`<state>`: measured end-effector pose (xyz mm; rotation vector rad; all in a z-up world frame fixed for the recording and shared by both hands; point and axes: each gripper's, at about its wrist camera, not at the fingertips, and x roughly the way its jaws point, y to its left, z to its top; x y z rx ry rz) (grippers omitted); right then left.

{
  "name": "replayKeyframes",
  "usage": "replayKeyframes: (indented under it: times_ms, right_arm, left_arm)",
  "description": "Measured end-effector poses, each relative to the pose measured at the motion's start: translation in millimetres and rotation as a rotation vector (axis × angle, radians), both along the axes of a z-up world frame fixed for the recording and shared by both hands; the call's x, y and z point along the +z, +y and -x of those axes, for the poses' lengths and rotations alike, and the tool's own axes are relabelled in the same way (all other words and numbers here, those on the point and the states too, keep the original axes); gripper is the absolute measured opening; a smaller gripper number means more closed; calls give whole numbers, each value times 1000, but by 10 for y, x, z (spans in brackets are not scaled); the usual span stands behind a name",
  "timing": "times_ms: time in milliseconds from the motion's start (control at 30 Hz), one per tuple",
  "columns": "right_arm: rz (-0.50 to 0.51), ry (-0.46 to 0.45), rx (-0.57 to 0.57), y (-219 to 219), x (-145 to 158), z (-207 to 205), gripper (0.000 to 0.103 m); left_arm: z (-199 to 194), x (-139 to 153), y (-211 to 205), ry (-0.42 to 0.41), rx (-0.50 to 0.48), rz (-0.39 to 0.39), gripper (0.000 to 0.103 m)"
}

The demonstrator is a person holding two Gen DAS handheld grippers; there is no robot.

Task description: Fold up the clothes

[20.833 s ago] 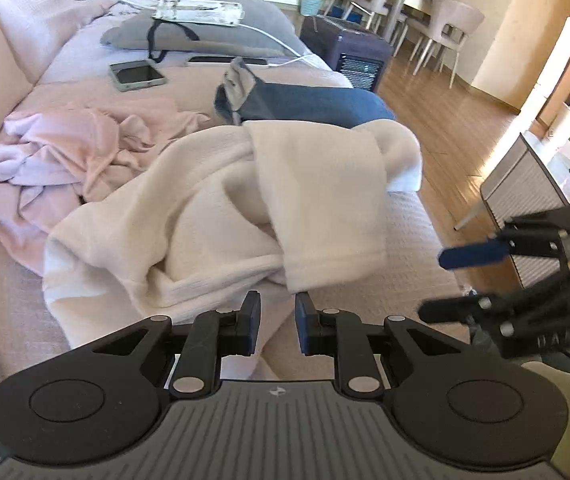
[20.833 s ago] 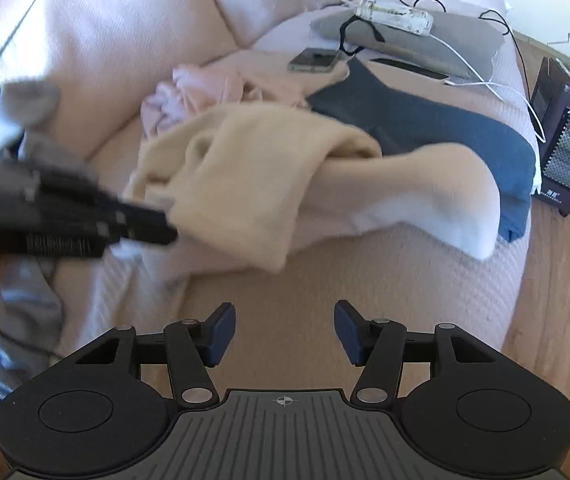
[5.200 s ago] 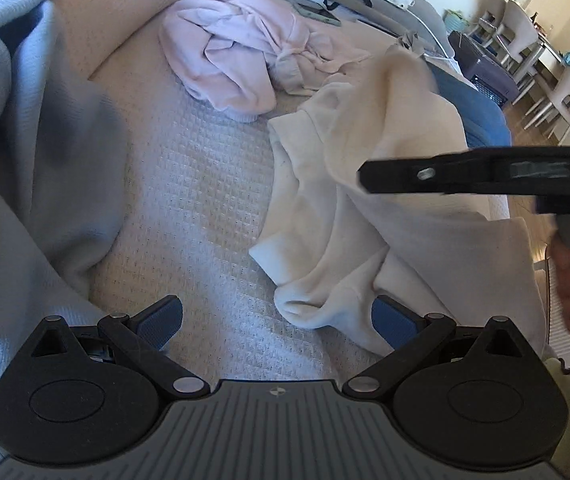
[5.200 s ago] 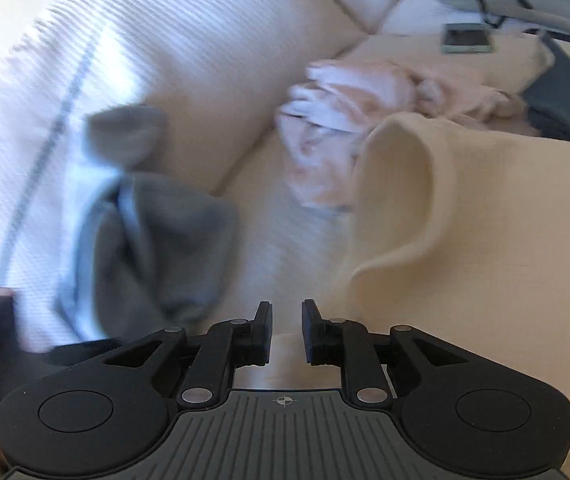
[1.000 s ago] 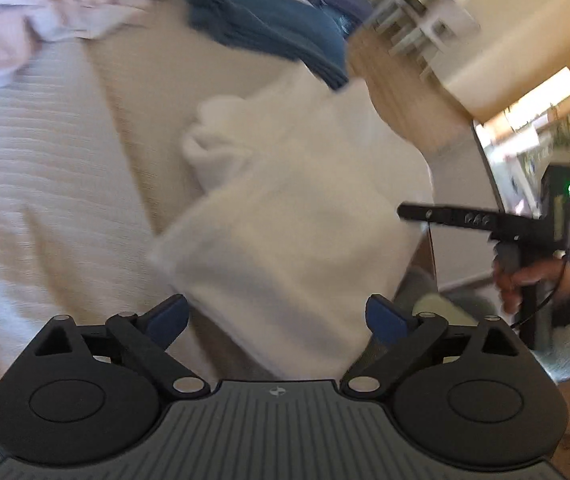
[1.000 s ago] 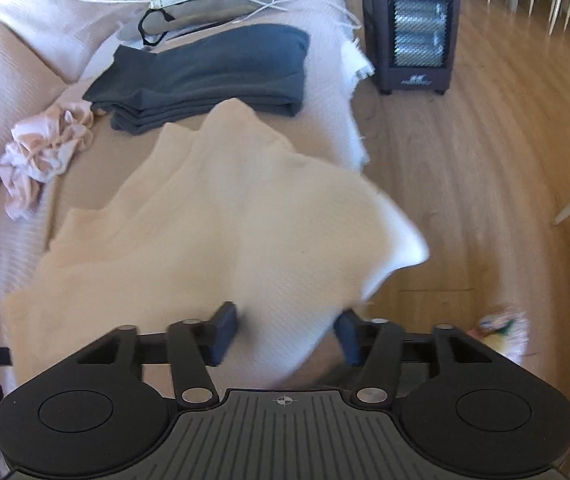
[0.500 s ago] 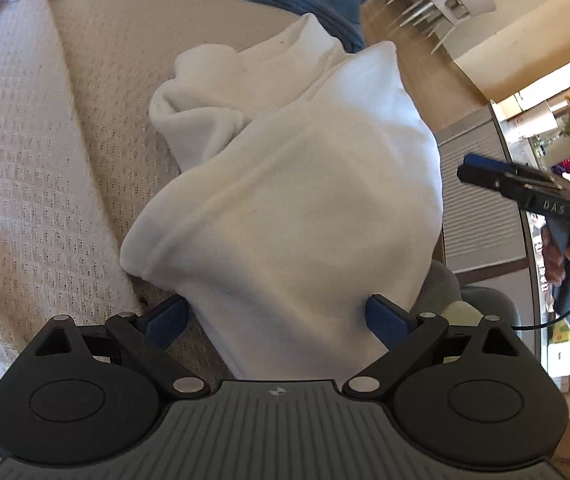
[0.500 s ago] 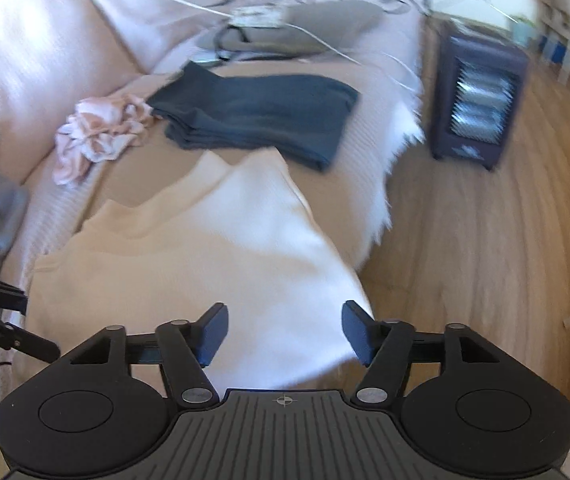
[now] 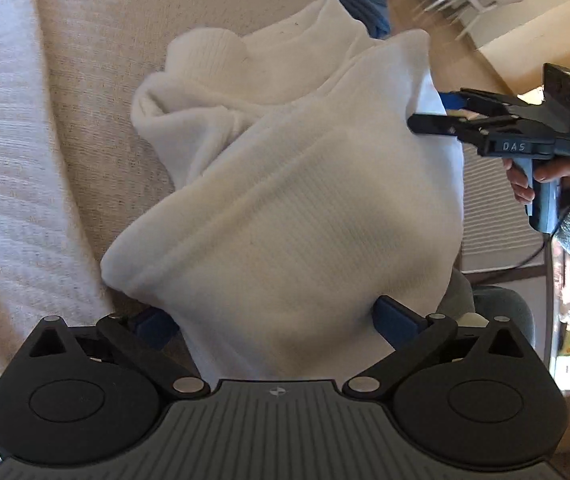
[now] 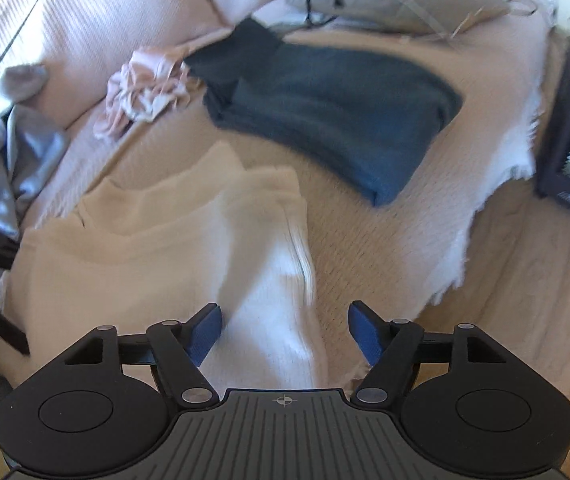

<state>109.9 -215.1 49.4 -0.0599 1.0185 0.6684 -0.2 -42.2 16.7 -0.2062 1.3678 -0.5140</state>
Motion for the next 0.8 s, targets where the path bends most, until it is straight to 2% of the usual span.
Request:
replayKeyframes:
  times_ms: [167,233,300,367,400,433,567,600,700,800]
  right_arm:
    - [-99,49,26,11,-193,-106,75]
    - [-104,50,27,52,-235,-140,80]
    - [-104,52,17,84,-249,-149,80]
    - [-106,46,-7,88,-244,-118,76]
    - [-114,44,-20,89,-232,-82,66]
    - [-126,46,-33,86,-220,-49,54]
    - [-109,41,-112,139,-119,96,35]
    - [-95,38,-127,164,-73,133,26]
    - [-34,12,-161,265,136,271,22]
    - [-39,-3,-190,321,380,400,21]
  left_arm:
    - [-54,42,25,-13,39,-36,103]
    - [-76,-57,31,-17,62,-28,103]
    - [-119,-63,-45,-52,57,-12,103]
    - [-147,-21,-133,-90,39,16,91]
    - [-161,-3,-173,-101,31,34,77]
    - [-175,15,-212,-111,23,51,71]
    - [-195,34,-254,-99,27,100,39]
    - [-206,57,-230,-90,37,112,34]
    - [-179,181,-198,-114,23,122,30]
    - [-190,437,-157,-178,-9,118,29]
